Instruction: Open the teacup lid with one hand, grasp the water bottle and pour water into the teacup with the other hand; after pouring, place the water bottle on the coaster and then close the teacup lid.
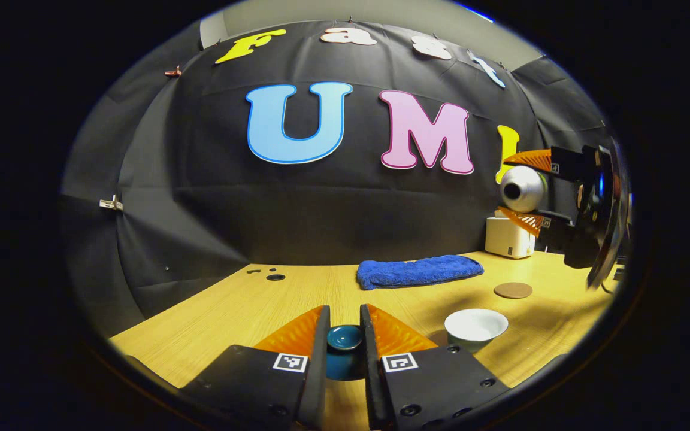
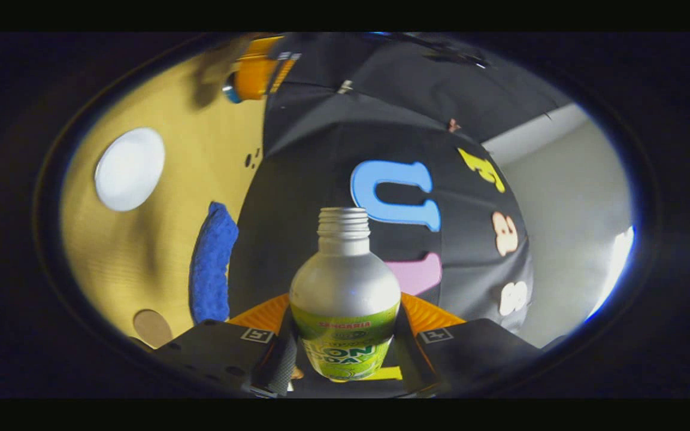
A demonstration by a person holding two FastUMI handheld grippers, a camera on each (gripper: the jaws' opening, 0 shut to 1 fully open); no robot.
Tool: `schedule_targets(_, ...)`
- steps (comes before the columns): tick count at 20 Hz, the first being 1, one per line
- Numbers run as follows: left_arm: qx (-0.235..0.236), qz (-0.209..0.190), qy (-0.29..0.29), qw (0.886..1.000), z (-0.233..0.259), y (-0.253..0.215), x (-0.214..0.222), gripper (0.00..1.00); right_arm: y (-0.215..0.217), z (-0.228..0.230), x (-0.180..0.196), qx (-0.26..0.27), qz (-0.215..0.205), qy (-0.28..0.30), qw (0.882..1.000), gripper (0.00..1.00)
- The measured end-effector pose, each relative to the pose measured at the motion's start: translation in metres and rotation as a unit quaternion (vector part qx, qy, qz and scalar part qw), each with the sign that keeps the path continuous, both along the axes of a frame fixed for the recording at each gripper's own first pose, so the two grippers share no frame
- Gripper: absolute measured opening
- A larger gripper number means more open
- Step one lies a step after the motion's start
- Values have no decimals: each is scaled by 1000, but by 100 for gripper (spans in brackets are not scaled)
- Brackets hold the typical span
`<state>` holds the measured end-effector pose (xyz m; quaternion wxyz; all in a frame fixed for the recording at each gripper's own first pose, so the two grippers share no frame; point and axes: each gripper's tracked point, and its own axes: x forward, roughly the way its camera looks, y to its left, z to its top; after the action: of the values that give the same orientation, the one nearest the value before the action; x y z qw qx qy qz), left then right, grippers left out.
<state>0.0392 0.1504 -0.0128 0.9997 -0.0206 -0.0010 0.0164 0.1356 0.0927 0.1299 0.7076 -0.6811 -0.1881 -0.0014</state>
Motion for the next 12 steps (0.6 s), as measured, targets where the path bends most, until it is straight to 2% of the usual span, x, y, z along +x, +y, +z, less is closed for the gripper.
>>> schedule_targets(2,0,0,0,1000,0,0,0,31,-25,7,0,108,-25,33,993,72)
schedule_targets(4,0,0,0,1000,0,0,0,31,-46,23,4,212,-37,65,974,72)
schedule_targets(7,0,0,0,1000,0,0,0,31,-71,46,-2,320,-39,75,944,72)
schedule_targets(9,0,0,0,1000,1,0,0,31,-86,47,-5,384,-39,89,918,72)
schedule_targets(12,0,4,1,1000,0,0,0,31,-102,44,-4,472,-34,116,873,72)
